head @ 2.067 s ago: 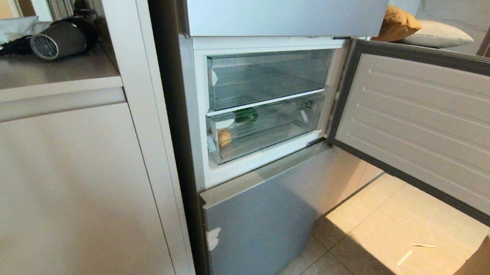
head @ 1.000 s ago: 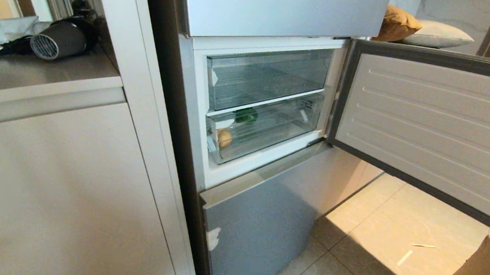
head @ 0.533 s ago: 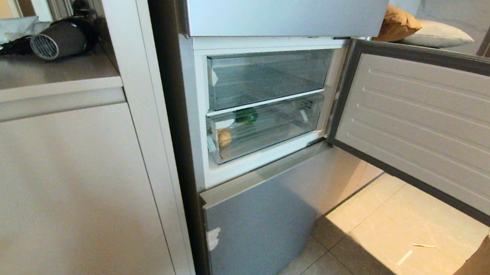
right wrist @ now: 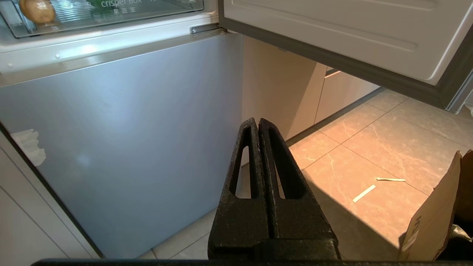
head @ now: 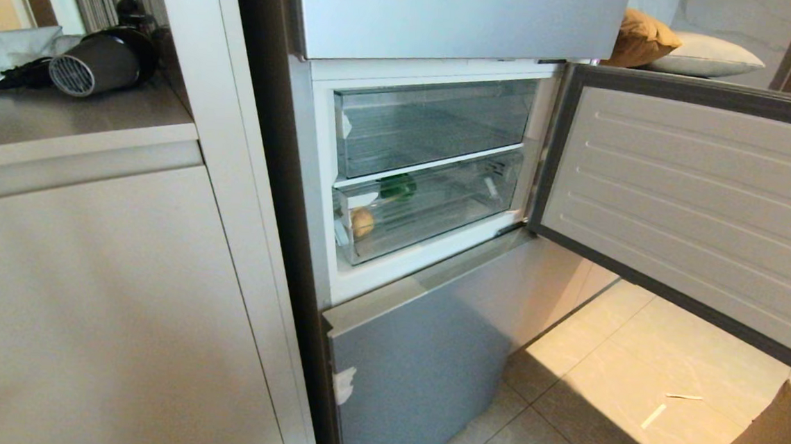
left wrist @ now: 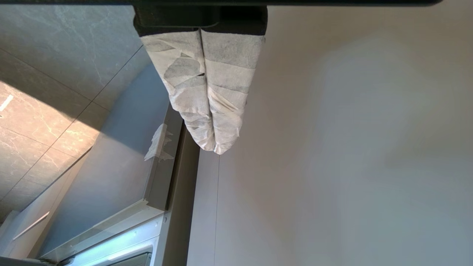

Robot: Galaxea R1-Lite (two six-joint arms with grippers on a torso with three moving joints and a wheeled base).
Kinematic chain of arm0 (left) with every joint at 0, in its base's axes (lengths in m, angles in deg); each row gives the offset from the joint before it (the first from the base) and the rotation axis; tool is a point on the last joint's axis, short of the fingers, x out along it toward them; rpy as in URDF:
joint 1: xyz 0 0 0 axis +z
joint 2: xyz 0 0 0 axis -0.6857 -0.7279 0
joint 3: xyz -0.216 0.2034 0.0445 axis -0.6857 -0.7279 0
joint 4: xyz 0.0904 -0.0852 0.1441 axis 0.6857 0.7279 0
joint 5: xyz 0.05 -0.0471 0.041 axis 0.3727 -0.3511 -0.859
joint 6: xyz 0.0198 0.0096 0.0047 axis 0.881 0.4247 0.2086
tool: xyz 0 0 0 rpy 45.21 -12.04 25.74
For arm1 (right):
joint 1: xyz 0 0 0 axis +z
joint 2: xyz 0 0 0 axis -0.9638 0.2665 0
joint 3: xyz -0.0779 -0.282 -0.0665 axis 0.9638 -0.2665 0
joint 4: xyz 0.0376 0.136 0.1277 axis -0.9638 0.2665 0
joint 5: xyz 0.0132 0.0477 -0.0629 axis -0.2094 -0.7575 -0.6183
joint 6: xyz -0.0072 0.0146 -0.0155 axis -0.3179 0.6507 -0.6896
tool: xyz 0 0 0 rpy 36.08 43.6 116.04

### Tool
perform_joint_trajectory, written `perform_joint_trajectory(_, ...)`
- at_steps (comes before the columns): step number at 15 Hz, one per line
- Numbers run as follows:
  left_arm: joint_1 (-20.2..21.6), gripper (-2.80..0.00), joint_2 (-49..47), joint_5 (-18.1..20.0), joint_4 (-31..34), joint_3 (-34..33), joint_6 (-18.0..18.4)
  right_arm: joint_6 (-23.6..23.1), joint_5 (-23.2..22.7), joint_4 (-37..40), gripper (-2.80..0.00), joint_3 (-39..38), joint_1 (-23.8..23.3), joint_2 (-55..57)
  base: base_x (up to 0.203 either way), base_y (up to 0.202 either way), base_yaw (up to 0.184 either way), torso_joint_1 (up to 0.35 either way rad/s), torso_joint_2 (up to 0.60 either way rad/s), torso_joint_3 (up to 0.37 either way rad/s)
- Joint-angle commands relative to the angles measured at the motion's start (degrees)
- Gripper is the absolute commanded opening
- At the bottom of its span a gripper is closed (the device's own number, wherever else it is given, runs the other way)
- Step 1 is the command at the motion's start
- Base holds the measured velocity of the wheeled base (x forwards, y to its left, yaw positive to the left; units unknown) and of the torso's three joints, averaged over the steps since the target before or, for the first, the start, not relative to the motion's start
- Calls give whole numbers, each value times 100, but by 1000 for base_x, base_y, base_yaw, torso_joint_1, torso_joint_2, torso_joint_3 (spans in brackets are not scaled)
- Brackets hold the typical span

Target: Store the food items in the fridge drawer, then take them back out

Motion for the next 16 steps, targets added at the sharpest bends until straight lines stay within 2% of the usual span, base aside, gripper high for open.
perform_joint_trajectory(1,0,-280,0,0,-1,0,-2,2,0,-2,-280,-176,0,-6,0,0,0,0,0,0)
perform_joint_trajectory(5,0,-280,0,0,4,0,-2,2,0,-2,-280,-176,0,-6,-1,-3,13,1,1,3)
perform_joint_trajectory(12,0,-280,0,0,-5,0,-2,2,0,-2,-280,-176,0,-6,2,-6,157,2,3,1)
perform_joint_trajectory(16,0,-280,0,0,-5,0,-2,-58,0,6,-280,-185,0,-6,0,-1,21,1,1,1)
